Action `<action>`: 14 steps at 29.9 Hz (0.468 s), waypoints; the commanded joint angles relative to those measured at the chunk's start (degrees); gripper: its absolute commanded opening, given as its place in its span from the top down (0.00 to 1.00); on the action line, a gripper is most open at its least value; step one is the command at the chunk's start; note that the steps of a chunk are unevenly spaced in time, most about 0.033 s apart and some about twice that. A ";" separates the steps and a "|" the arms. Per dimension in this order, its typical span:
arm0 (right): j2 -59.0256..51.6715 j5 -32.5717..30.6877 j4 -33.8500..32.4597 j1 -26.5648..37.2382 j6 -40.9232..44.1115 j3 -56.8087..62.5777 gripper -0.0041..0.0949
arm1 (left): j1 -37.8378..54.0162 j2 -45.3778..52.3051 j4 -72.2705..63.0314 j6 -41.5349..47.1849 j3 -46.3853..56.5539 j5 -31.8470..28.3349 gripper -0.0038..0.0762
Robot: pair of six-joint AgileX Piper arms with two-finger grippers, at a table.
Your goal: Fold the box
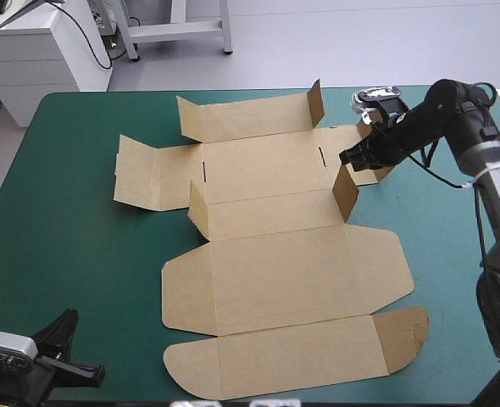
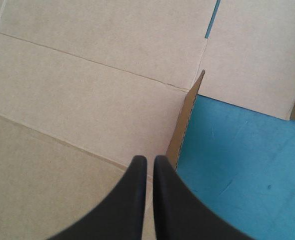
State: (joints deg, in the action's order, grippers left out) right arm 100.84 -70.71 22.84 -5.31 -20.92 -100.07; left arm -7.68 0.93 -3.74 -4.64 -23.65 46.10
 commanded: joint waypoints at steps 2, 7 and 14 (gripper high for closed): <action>-0.38 -0.55 1.87 0.44 -0.26 -3.66 0.75 | -0.16 0.40 -0.22 0.29 -1.81 -4.02 0.96; 0.26 -0.55 -0.32 0.44 -0.29 -3.76 0.53 | -0.16 0.40 -0.22 0.29 -1.81 -4.02 0.96; 2.77 -0.55 -4.16 0.44 1.37 -3.76 0.43 | -0.16 0.40 -0.22 0.29 -1.81 -4.02 0.96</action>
State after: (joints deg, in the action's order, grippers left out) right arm 104.99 -70.87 18.43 -5.31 -19.84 -102.08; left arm -7.68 0.93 -3.69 -4.64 -23.65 46.10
